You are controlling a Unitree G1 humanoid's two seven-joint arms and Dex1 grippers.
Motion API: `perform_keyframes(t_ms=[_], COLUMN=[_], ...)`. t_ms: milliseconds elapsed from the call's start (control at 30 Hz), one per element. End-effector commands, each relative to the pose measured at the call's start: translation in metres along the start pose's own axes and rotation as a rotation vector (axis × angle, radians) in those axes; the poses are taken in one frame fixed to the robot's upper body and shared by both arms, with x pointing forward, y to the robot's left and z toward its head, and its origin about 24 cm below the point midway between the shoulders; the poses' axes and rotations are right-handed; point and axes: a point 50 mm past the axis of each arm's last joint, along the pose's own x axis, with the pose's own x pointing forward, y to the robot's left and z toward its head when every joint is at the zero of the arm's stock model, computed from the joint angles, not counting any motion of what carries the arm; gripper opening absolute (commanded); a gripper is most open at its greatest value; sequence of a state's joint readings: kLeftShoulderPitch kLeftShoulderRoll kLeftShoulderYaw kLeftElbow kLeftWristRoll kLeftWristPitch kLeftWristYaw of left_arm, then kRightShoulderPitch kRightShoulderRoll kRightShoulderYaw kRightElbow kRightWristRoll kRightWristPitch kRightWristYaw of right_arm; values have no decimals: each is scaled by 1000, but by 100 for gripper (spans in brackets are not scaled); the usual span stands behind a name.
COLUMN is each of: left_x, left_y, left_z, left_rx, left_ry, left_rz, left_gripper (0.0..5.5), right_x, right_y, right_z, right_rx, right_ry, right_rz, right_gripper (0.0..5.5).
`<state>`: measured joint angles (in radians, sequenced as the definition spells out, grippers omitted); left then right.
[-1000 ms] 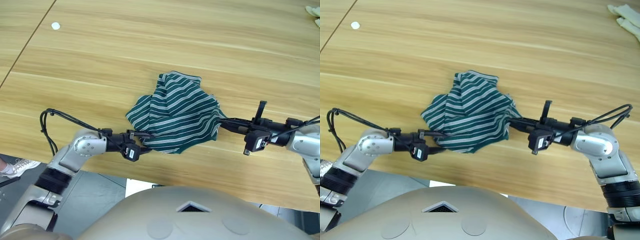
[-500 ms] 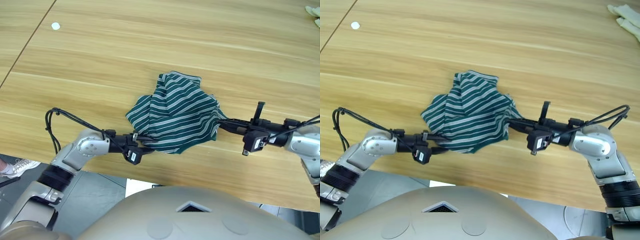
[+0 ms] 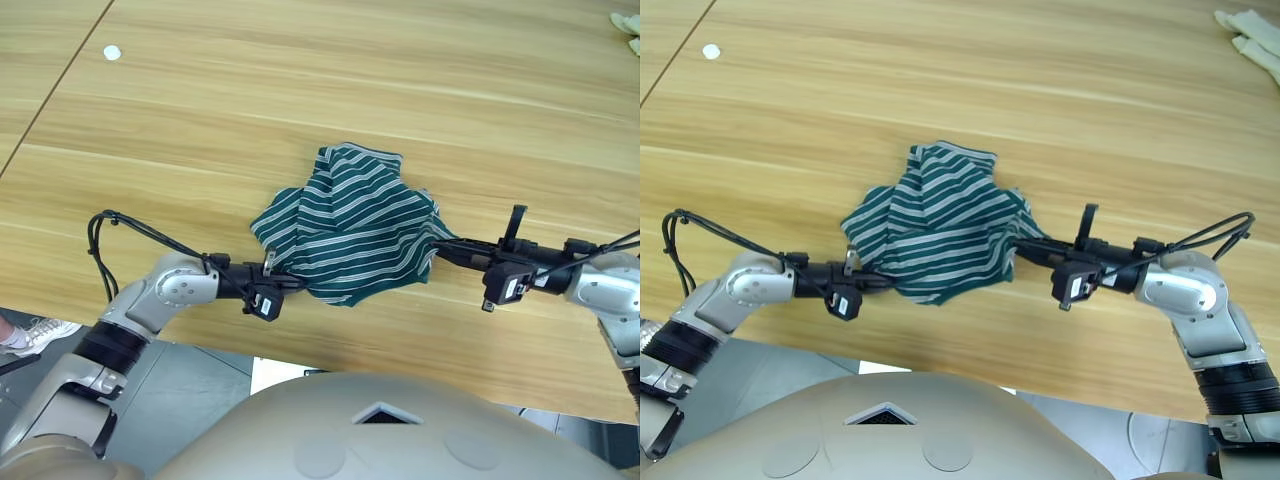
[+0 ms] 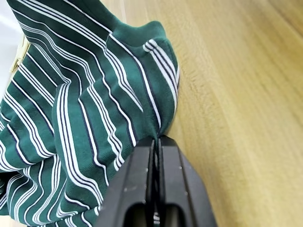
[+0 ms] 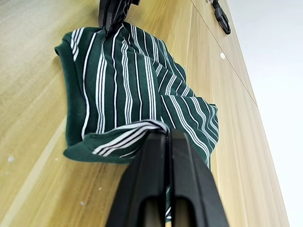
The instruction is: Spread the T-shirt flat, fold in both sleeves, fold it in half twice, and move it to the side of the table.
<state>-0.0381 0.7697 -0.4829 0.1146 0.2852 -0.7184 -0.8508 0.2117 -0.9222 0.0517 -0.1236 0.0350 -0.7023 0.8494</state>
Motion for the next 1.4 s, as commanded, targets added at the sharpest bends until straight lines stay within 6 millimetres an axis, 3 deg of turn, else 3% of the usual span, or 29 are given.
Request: perform_keyframes(t_ms=[33, 100, 233, 367, 433, 667, 767, 900, 967, 1033, 1067, 1100, 1133, 1167, 1200, 1233, 1267, 1300, 1333, 1367, 1400], left_x=[-8, -27, -88, -134, -155, -186, -191, -152, -137, -137, -141, -146, -157, -168, -184, -216, -260, -299, -322, -330, -327], left_y=[-6, 21, 81, 100, 100, 51, 54, 60, 76, 109, 134, 162, 204, 236, 269, 312, 342, 350, 348, 340, 334], left_z=[-2, 4, 25, 55, 68, 144, 132, 60, 20, -16, -28, -35, -37, -32, -20, 14, 65, 110, 136, 142, 136], left_rx=[-57, -38, 68, 129, 152, 209, 174, -26, -91, -153, -184, -220, -252, -264, -231, -161, -94, -69, -34, 92, 204], left_ry=[6, -27, -102, -200, -238, -654, -578, -243, -89, 56, 123, 188, 293, 379, 472, 474, 305, 48, -139, -123, -17], left_rz=[-26, 109, 458, 623, 665, 538, 555, 367, 285, 218, 203, 209, 320, 433, 624, 1007, 1422, 1713, 1840, 1858, 1826], left_gripper=[2, 2, 2, 2, 2, 2, 2, 2, 2, 2, 2, 2, 2, 2, 2, 2, 2, 2, 2, 2, 2], right_x=[0, -3, -15, -33, -49, -120, -134, -85, -51, -22, -10, 2, 13, 15, 5, -28, -65, -94, -109, -110, -104], right_y=[-3, -14, -33, -42, -44, -44, -41, -46, -60, -94, -125, -162, -221, -267, -309, -350, -373, -383, -385, -380, -374], right_z=[2, 2, 4, 19, 36, 110, 122, 72, 29, -13, -27, -37, -38, -29, -8, 29, 66, 96, 114, 115, 108], right_rx=[-23, -30, -62, -82, -112, -197, -196, -70, -35, -37, -40, -33, -38, -60, -80, -85, -70, -100, -144, -254, -351], right_ry=[-4, -8, 3, -52, -121, -553, -672, -393, -180, 22, 108, 203, 339, 445, 509, 479, 376, 273, 197, 200, 241], right_rz=[-6, -73, -177, -233, -258, -433, -423, -169, -29, 64, 46, -22, -263, -479, -756, -1162, -1463, -1661, -1742, -1716, -1651], right_gripper=[0, 0, 0, 0, 0, 0, 0, 0, 0, 0, 0, 0, 0, 0, 0, 0, 0, 0, 0, 0, 0])
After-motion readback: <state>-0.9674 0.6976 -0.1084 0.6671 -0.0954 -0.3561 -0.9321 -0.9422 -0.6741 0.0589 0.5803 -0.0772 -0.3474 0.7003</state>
